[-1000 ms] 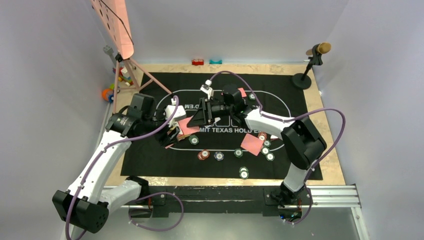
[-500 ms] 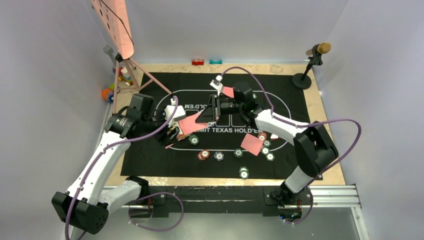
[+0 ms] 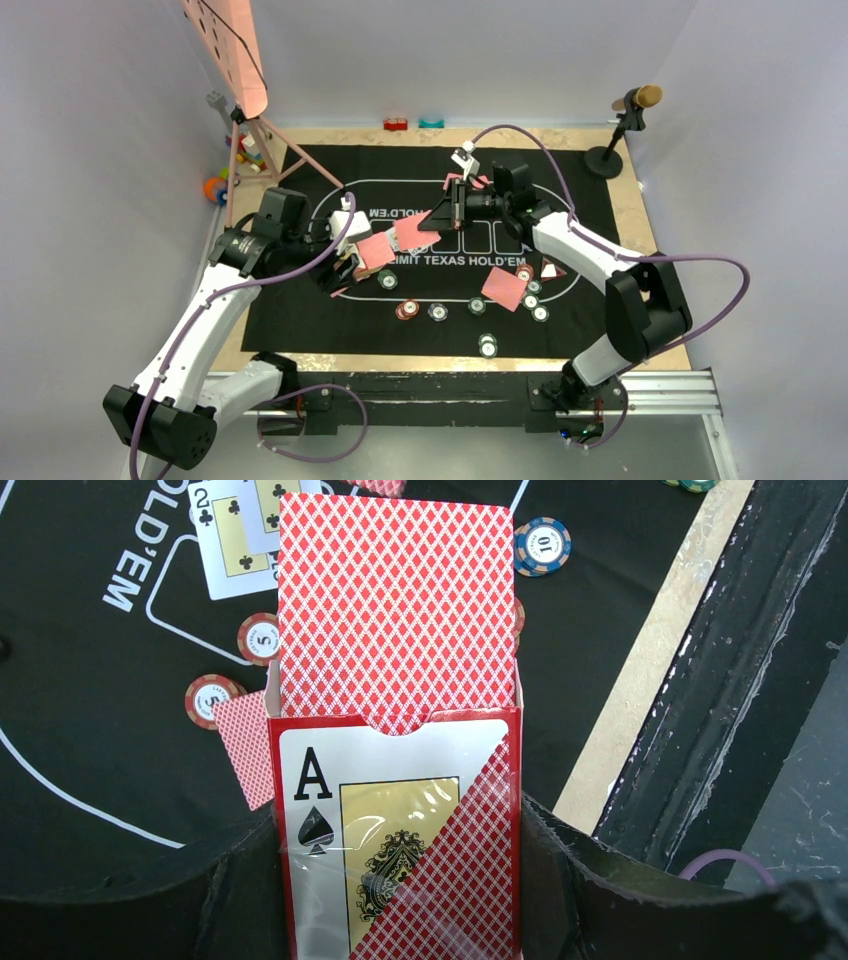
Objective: Distribute texas hold em gaming equipment
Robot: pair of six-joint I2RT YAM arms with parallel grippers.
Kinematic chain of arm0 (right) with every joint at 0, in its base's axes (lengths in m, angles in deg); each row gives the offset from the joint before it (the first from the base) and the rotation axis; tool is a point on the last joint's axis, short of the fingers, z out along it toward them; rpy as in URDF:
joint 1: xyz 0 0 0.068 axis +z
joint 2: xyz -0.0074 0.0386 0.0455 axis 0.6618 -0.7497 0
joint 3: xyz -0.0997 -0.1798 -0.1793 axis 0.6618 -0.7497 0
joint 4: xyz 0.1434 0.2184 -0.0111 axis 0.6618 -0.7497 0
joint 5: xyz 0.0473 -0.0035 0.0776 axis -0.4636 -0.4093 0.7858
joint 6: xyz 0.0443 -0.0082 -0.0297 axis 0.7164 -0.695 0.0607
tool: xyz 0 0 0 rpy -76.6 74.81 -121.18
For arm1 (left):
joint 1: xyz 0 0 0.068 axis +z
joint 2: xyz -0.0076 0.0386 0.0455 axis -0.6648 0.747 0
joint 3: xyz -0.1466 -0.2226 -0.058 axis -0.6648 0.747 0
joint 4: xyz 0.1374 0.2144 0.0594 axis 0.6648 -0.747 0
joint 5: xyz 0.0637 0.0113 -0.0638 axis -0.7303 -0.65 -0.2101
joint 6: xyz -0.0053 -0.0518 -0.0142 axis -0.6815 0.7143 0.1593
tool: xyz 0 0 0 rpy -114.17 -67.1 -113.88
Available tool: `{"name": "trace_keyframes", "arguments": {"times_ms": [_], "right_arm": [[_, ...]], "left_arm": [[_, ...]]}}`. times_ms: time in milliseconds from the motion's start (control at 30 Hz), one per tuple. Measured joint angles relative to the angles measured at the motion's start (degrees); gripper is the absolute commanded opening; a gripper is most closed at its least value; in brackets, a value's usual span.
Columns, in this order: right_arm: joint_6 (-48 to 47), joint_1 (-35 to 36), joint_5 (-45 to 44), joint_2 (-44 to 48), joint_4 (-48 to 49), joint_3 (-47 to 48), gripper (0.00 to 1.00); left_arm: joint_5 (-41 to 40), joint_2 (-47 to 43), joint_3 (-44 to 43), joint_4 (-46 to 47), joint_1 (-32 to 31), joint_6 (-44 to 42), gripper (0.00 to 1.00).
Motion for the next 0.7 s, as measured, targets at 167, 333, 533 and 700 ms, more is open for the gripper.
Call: {"name": "trace_keyframes", "arguments": {"times_ms": [167,333,533,700], "right_arm": [[-7.9,-0.5,-8.4,-0.1,-14.4,5.5,0.00],[-15.6,0.1,-23.9,-1.2,-26.0,14.6,0.00],[-21.3,5.0,-46.8,-8.6,-33.8,23.3,0.00],[-24.4,11.3,-64.4,-16.8,-38.3,26.8,0.00]], "left_arm": [[0.1,-0.1,0.2,-0.1,0.0,0.0,0.00],[0.2,-0.7,0.2,0.0,0.0,0.1,0.00],[0.4,-1.4,0.2,0.0,0.2,1.3,0.00],[0.6,-2.1,0.2,0.0,1.4,1.7,0.00]]}}
